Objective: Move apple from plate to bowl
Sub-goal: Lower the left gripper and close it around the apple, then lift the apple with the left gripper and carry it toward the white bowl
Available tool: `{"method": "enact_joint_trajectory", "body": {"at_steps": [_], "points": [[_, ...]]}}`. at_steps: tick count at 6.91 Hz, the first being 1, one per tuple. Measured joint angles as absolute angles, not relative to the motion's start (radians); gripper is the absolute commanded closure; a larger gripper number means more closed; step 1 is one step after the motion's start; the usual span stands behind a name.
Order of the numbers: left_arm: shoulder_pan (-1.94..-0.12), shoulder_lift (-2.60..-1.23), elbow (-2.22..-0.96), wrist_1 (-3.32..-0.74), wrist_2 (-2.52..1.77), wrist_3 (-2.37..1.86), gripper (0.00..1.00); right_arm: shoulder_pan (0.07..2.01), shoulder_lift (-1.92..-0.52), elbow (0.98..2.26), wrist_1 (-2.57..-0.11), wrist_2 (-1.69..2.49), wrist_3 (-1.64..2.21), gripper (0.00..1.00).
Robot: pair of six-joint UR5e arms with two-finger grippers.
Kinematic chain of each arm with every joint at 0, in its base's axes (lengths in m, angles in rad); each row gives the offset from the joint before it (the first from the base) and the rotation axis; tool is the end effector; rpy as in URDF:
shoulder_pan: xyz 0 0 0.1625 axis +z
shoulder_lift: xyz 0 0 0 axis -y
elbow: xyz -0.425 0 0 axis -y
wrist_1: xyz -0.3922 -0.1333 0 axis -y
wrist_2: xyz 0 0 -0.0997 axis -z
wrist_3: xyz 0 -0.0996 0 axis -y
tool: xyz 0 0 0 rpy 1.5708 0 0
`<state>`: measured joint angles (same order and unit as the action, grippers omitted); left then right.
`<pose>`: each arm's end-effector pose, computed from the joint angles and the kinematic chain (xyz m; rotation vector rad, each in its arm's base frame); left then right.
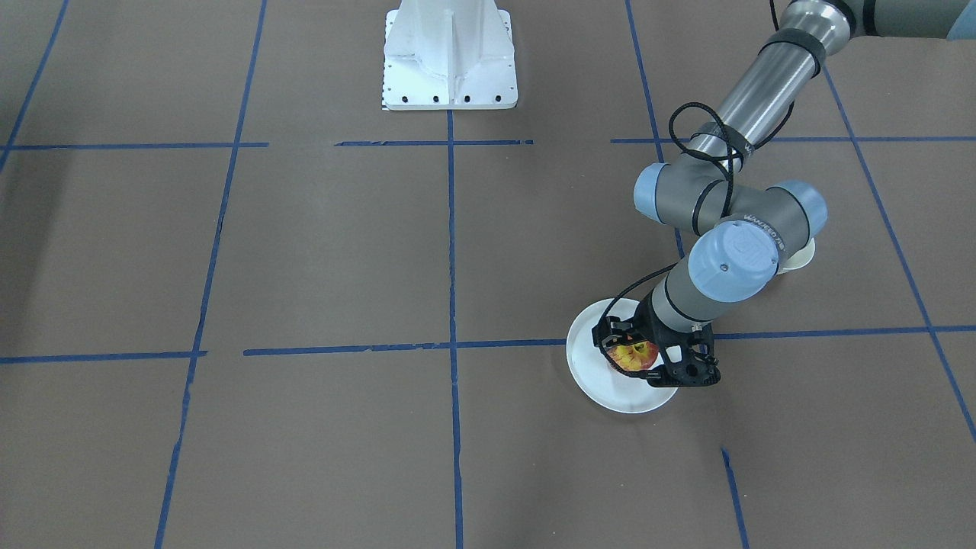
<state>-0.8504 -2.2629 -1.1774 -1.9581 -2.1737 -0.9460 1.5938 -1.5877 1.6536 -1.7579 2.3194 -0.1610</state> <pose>0.4536 -0.6332 0.3746 0.0187 0.8795 -0.0041 0.0764 -0.4727 0.6461 -0.0463 -0.7553 -0.0860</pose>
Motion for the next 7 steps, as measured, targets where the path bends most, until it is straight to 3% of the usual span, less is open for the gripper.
{"method": "enact_joint_trajectory", "body": {"at_steps": [1,4,5,7], "points": [[-0.849,-2.263,-1.176,-1.963,-2.174,-0.946,1.0,1.594,-1.588,1.654,-1.758,2.319,-0.161,0.0],[-0.895,-2.254,-1.214,-1.955,-2.177,-0.936,1.0,1.594,-1.588,1.654,-1.758,2.319,-0.161,0.0],[-0.924,-2.222,-1.274,-1.941,-2.18,-0.932,1.0,1.594,-1.588,1.654,-1.758,2.319,-0.161,0.0],[-0.954,-2.064,-1.519,-1.865,-2.182,-0.879,1.0,1.594,-1.588,1.654,-1.758,2.319,-0.161,0.0]]}}
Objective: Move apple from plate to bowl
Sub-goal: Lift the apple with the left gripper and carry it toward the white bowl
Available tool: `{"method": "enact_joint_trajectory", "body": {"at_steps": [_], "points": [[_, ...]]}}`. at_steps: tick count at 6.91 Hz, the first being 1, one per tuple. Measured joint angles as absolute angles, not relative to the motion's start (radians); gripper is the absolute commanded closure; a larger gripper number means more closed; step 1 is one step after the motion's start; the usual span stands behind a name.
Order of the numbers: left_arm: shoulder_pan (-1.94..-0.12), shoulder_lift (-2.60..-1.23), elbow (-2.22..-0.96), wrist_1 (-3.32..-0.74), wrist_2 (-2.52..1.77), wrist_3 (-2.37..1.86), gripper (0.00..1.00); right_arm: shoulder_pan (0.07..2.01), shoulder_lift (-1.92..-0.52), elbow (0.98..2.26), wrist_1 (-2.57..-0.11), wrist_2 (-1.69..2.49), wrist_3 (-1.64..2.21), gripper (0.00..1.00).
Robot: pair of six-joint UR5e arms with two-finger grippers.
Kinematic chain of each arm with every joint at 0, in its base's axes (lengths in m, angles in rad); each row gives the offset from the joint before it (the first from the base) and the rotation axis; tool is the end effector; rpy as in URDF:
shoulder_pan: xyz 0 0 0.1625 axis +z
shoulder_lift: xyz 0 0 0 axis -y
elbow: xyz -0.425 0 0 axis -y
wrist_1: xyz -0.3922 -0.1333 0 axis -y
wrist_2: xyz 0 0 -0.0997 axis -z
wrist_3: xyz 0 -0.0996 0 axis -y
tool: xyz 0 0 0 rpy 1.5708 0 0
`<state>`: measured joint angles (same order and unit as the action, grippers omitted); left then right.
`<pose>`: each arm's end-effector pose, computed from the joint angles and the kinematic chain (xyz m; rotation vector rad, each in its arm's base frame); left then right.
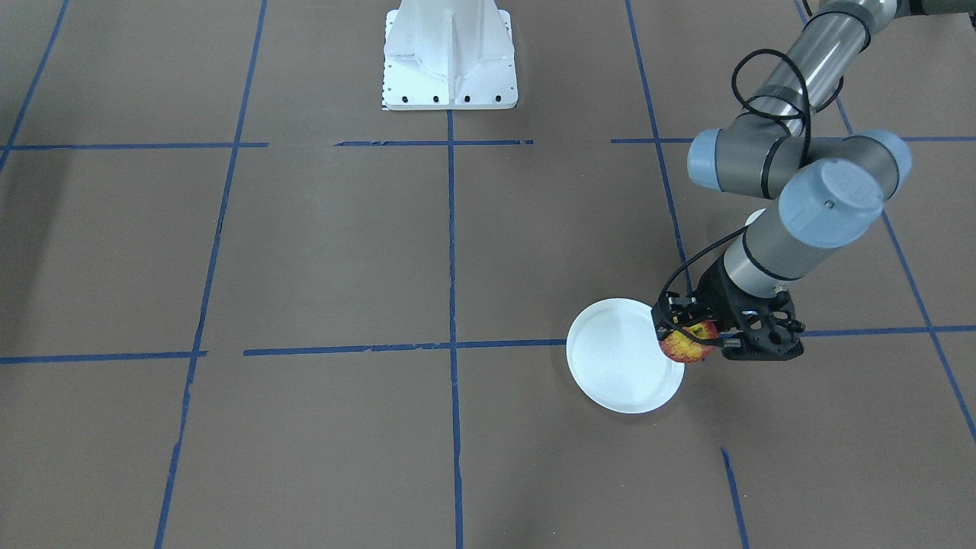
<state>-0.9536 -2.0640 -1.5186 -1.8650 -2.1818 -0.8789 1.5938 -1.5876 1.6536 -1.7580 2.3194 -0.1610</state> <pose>0.3341 -0.6023 0.3631 0.1250 0.9094 -0.0186 0.0764 -0.4727 0.6461 -0.0463 -0.7553 -0.0860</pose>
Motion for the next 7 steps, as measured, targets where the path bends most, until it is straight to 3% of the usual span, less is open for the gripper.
{"method": "enact_joint_trajectory", "body": {"at_steps": [3,5,7], "points": [[-0.968,-1.771,-1.807,-1.831,-2.164,-0.807,1.0,1.594,-1.588,1.654,-1.758,2.319,-0.161,0.0],[-0.97,-1.549,-1.85,-2.035,-2.114,-0.795,1.0,1.594,-1.588,1.654,-1.758,2.319,-0.161,0.0],[-0.967,-1.46,-1.84,-2.133,-2.098,-0.81,1.0,1.594,-1.588,1.654,-1.758,2.319,-0.161,0.0]]}}
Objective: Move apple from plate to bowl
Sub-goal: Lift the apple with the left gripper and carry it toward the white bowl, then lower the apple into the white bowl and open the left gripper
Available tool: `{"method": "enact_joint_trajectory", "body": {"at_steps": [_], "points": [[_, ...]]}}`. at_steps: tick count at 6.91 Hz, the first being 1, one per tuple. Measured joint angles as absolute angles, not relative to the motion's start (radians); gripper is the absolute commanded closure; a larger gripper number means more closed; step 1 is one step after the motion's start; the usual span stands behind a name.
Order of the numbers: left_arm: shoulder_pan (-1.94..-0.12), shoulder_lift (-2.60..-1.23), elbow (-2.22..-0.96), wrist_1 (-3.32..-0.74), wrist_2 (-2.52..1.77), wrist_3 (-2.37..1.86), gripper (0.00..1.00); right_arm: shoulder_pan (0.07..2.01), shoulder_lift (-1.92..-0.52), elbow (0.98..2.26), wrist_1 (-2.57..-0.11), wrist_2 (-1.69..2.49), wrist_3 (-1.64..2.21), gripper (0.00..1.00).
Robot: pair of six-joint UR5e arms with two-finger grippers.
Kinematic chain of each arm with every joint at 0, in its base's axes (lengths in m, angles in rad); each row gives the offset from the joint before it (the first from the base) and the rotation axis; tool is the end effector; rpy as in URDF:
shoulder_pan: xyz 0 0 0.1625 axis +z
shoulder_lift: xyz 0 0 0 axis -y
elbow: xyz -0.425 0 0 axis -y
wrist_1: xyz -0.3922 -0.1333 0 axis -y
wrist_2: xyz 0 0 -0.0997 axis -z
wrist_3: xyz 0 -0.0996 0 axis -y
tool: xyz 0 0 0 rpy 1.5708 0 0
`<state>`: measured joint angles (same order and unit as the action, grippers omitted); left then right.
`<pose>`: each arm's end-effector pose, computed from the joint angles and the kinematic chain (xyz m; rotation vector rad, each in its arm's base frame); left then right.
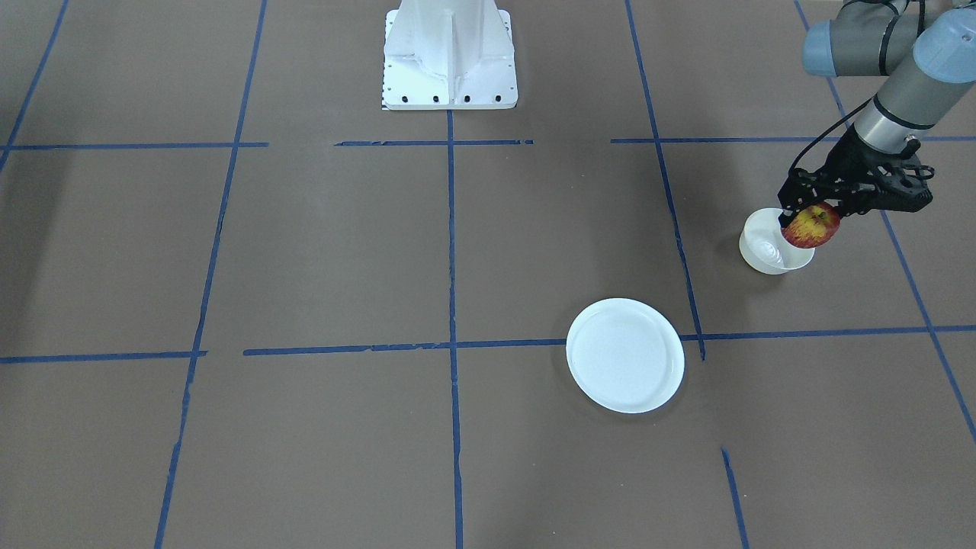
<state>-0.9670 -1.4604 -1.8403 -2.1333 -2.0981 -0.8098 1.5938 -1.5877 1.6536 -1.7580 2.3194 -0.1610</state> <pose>0.1996 -0.4359 0.5215 0.2081 0.8394 -0.0028 0.0764 -0.4727 0.6461 -0.0464 -0.7553 -0.0859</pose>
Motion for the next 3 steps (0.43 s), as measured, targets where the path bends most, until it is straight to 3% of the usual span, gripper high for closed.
{"method": "enact_joint_trajectory", "body": {"at_steps": [3], "points": [[-0.921,-1.453,-1.78,-2.21,-2.069,-0.895,1.0,1.594,-1.588,1.654,-1.758,2.319,-0.161,0.0]]}}
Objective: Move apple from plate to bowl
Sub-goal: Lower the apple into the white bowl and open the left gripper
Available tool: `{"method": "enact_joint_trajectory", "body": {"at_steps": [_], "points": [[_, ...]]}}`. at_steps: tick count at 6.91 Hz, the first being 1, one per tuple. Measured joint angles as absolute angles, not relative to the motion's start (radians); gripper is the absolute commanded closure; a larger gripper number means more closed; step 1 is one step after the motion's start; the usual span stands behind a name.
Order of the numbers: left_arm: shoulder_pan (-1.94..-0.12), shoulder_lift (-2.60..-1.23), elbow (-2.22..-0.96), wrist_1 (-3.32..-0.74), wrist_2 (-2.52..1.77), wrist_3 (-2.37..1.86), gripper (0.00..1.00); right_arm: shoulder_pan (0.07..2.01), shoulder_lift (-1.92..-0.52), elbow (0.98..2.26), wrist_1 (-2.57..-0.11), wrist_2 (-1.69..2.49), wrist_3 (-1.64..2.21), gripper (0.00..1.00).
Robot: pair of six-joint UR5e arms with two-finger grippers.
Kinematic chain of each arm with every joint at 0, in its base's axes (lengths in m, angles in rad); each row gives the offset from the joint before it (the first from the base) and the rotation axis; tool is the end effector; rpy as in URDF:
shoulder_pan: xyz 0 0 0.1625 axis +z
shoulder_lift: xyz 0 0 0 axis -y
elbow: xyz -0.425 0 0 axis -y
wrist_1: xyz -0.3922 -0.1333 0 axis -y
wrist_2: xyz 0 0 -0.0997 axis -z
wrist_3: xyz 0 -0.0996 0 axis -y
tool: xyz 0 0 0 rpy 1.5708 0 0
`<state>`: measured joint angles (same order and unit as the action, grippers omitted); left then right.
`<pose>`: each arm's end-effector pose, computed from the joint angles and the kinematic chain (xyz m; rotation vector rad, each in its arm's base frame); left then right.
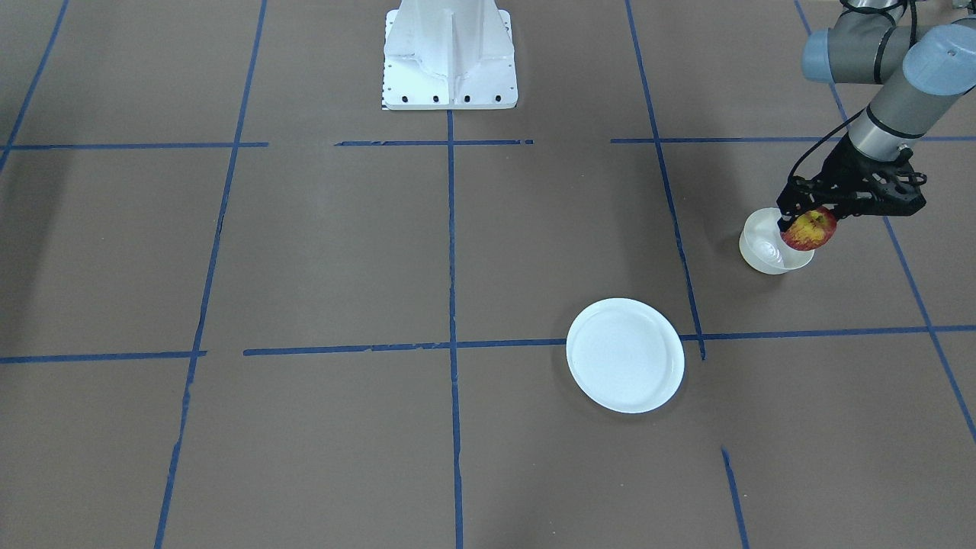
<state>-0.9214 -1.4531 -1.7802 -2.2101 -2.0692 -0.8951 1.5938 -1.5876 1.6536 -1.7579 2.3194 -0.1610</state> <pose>0.2179 -0.4288 0.5472 0.1803 0.8390 -0.0483 0.0764 -0.4727 0.6461 -0.0462 -0.7553 -0.0860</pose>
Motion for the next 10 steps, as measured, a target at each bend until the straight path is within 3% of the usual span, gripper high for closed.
{"method": "enact_joint_trajectory", "body": {"at_steps": [2,3,4,5,10], "points": [[-0.882,-1.457,-1.769,-2.225,-2.058,-0.927,1.0,1.594,-1.588,1.654,-1.758,2.319,-0.161,0.0],[-0.868,-1.46,-1.768,-2.226,-2.057,-0.934,0.89,1.594,-1.588,1.654,-1.758,2.319,-0.161,0.0],[-0.86,-1.463,-1.767,-2.226,-2.056,-0.936,0.27,1.594,-1.588,1.654,-1.758,2.319,-0.161,0.0],[-0.856,-1.464,-1.765,-2.226,-2.055,-0.934,0.0,1.594,-1.588,1.654,-1.758,2.319,-0.161,0.0],[-0.86,-1.463,-1.779,-2.225,-2.059,-0.895,0.0,1.594,-1.588,1.654,-1.758,2.319,-0.161,0.0]]}}
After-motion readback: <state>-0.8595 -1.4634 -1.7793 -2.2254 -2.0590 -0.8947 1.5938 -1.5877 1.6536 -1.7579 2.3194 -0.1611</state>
